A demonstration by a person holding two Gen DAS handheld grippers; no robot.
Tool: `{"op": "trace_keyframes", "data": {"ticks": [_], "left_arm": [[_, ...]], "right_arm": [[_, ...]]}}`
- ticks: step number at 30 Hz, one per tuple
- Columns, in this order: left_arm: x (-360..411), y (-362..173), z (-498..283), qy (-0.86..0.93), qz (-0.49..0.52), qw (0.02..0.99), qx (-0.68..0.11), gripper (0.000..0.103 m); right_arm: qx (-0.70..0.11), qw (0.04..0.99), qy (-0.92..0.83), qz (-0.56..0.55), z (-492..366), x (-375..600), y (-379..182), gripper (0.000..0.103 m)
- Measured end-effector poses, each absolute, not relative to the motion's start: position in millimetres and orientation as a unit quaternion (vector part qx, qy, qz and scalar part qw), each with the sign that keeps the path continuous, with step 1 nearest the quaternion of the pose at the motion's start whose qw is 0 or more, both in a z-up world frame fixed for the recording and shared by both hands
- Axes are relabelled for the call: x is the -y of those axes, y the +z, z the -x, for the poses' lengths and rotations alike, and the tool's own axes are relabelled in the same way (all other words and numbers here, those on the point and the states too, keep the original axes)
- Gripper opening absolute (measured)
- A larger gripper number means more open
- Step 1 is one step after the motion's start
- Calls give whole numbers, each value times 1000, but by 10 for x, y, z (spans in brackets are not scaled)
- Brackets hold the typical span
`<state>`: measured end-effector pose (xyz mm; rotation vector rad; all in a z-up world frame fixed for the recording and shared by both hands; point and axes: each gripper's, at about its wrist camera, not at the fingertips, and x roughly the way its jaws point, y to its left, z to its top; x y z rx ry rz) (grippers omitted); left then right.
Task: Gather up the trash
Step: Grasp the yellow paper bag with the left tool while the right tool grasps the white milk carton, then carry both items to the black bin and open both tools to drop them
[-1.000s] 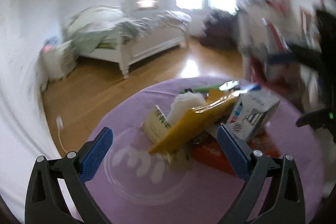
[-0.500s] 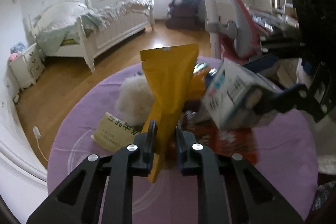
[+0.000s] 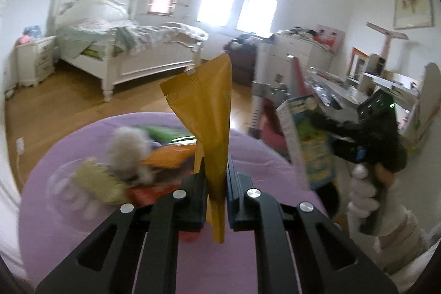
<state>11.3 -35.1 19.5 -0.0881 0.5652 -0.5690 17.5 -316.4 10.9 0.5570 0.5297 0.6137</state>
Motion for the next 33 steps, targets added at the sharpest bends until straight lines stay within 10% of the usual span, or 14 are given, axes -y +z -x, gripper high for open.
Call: {"op": "trace_keyframes", "data": {"ticks": [14,28,30,32,33], "left_arm": [[3145,-401,-592,-443,22,811,-382,12],[4010,-1066,-722,-407,-44,779,-476,16],[4038,-1085,-722,-394,-56,781,-481,32],[3977,-1053,-699,-385,-56,791,-472,79],[3937,-1004,-680,-383,-50,800,-460,85]], "right_arm": [[-274,890,7,-364,380,5187,-1029,43],[-319,855,-13,-408,393,5394,-1805,53],[-317,856,-22,-409,427,5432,-1774,71],[-313,859,-29,-404,453,5447,-1735,74],[-313,860,-29,-402,458,5448,-1727,74]]}}
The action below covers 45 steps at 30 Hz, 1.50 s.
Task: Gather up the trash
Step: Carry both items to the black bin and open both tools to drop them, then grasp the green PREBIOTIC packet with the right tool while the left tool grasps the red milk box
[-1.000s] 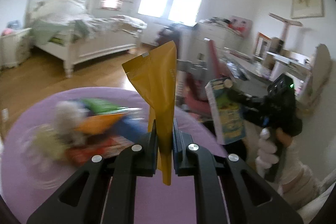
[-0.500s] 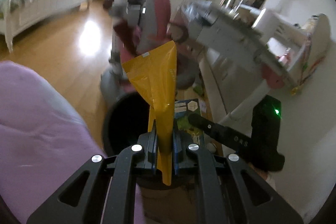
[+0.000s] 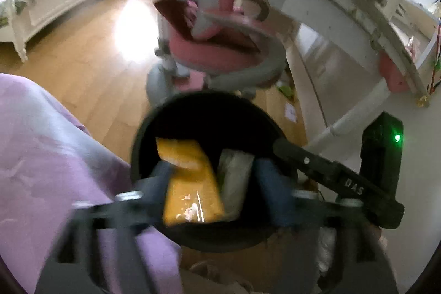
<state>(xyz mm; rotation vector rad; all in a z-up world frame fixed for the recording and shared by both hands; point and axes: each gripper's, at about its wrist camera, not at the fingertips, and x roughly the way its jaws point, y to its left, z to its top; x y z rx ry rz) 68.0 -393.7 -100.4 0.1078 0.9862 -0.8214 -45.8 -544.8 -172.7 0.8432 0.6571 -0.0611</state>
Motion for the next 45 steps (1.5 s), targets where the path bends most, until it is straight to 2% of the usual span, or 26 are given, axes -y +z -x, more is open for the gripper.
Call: {"op": "trace_keyframes", "data": {"ticks": [11,17,19,22,26,29,37,39,41,43,44,45], "left_arm": [[3222,-504,-496,-364,-22,847,-388,88],[2132,-292,-395,-258,-10,905,-339,91],[1741,-267,-384,-213,-8,921,-327,91],[1217,-274,-368,-148,-18,939,-309,95],[777,-348,-395,-107,-30,945,-308,96],[693,-437,-457,-119,-36,939,-322,97],[687,-529,-594,-164,-59,929,-326,96],[675,-547,-639,-166,-66,927,-330,87],[637,-568,-647,-196,-45,921,-334,68],[625,-569,-661,-211,-30,918,-334,60],[627,-565,-658,-215,-28,918,-331,50],[628,-564,-667,-214,-29,919,-331,50]], "right_arm": [[-321,877,21,-357,253,4982,-1430,74],[-336,883,109,-309,-111,4291,-1029,74],[-343,883,145,-285,-296,3949,-847,80],[-350,880,190,-260,-550,3506,-627,83],[-378,865,255,-210,-1042,2699,-282,90],[-411,856,268,-160,-1451,2104,-149,91],[-547,807,218,-46,-2245,1146,-398,91],[-562,797,221,-28,-2253,1060,-445,88],[-558,801,219,-13,-2203,1031,-417,61],[-545,807,225,-21,-2121,1106,-342,56],[-537,812,228,-20,-2113,1133,-325,56],[-529,818,226,-20,-2061,1178,-290,55]]}}
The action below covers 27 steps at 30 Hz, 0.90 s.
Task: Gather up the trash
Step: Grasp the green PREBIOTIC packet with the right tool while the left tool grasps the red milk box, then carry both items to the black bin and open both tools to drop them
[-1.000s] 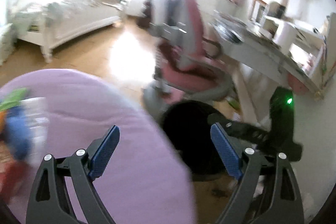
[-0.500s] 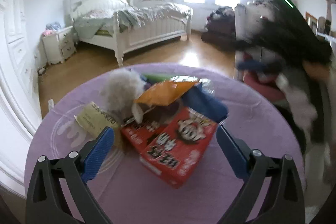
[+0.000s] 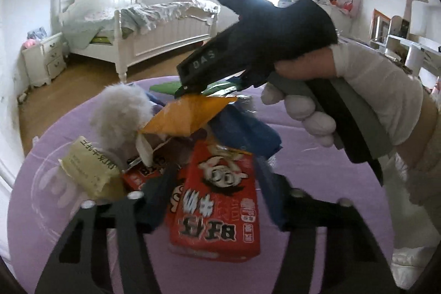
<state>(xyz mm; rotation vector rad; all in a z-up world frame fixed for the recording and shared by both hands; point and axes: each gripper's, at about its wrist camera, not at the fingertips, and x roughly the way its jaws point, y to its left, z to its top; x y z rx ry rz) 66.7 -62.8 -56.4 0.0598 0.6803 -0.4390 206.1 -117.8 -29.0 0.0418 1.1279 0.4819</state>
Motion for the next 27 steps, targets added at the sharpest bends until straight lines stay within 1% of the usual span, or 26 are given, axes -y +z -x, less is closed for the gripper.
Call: {"op": "trace_keyframes", "data": {"ticks": [8,13,18,27], "left_arm": [[453,-563,-540,-215,14,922,-322,50],[336,-420,-389,-216,50,928,-300,50],[468,-263,-275,-231,61,928,-285,50],[1141,-181,-223,-285,57,915,-278,50]], "right_arm": [[-420,860,269,-107,-1283,1876,221,55],[-365,873,283,-159,-637,2450,337,55],[-344,880,258,-201,-144,2962,189,55],[-319,898,191,-236,331,3491,-189,55]]}}
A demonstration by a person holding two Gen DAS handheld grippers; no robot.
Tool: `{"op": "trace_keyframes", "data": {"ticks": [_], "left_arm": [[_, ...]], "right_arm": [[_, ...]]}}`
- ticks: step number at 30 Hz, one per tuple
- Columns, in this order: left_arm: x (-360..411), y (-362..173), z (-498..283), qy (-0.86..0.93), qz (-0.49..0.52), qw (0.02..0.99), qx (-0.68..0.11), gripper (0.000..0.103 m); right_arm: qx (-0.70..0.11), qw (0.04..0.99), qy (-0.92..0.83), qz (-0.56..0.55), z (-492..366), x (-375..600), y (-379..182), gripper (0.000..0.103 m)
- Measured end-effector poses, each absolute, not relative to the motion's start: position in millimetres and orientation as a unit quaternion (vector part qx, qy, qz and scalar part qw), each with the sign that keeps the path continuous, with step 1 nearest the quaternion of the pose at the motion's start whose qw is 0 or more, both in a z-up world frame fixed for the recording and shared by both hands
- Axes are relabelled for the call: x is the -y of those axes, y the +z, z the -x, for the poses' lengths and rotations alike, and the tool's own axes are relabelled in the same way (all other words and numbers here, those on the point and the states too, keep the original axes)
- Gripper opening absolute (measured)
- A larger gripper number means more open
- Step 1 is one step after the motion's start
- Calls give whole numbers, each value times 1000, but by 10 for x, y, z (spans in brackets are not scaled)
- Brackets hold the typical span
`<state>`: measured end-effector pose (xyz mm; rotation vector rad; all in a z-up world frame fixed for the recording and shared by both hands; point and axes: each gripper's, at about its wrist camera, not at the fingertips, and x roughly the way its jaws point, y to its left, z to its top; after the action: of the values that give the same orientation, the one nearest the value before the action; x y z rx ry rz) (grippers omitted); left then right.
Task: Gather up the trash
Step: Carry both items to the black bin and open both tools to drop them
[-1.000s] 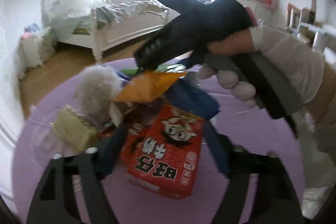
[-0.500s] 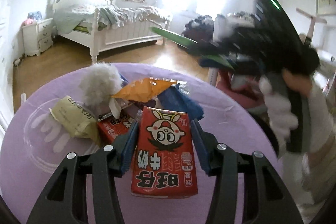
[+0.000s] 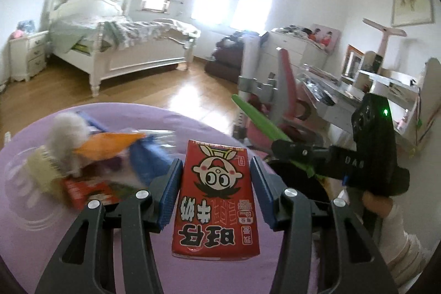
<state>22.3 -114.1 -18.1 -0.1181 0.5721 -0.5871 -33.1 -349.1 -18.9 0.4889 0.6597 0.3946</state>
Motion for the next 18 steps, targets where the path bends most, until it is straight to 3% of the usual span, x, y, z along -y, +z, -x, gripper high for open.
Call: {"op": "trace_keyframes", "data": {"ticks": [18], "left_arm": [[2672,-392,-518,-399,62,854,-327,50]], "right_arm": [[-284,913,14,-291,1105,5006,-673,55]]}}
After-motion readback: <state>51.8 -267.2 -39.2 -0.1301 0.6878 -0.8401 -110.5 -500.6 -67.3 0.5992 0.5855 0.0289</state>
